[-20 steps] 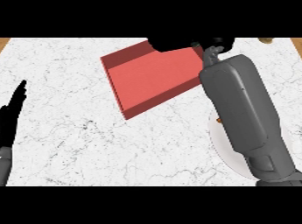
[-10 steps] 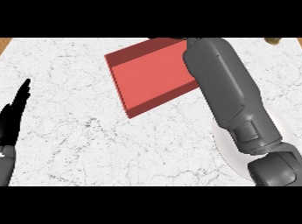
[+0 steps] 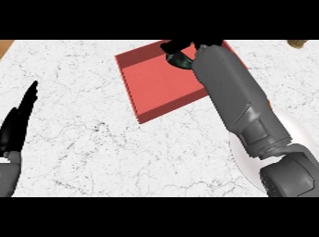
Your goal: Pick the eggplant from the plate and place it in the cardboard box
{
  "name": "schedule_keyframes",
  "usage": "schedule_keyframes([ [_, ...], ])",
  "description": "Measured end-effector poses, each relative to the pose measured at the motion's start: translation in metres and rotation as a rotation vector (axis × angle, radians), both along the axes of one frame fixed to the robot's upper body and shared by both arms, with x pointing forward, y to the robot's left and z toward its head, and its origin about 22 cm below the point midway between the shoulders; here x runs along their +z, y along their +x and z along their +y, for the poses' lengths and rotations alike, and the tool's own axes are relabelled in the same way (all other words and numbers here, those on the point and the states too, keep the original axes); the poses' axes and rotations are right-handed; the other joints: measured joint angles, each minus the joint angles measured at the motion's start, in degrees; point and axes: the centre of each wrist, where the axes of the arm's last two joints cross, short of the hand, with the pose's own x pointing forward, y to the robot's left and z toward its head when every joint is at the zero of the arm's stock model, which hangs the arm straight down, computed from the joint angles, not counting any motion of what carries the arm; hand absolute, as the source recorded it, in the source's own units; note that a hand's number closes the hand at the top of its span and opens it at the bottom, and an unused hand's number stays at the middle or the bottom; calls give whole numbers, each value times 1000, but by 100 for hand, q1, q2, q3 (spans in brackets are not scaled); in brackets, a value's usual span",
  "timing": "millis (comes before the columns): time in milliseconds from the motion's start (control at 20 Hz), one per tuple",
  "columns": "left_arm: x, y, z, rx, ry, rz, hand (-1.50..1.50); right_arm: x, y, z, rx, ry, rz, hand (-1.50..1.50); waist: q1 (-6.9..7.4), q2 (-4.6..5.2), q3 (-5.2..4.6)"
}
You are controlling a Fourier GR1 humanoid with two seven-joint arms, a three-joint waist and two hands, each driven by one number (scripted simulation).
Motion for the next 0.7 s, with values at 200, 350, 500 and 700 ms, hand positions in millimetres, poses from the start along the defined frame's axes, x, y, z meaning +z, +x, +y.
schedule_keyframes([
  [200,4,5,-5,-6,1,-11,0,-9,0,0,-1,45,3,-150,53,26,3],
  [350,8,5,-3,-11,5,-12,0,-12,1,-5,8,72,-41,-150,65,25,5],
  [500,5,5,-1,-4,5,-10,0,-6,2,-5,10,111,-123,-150,49,22,4],
  [700,2,1,1,7,3,2,0,-1,4,-12,-20,199,-234,-150,-5,-12,7],
])
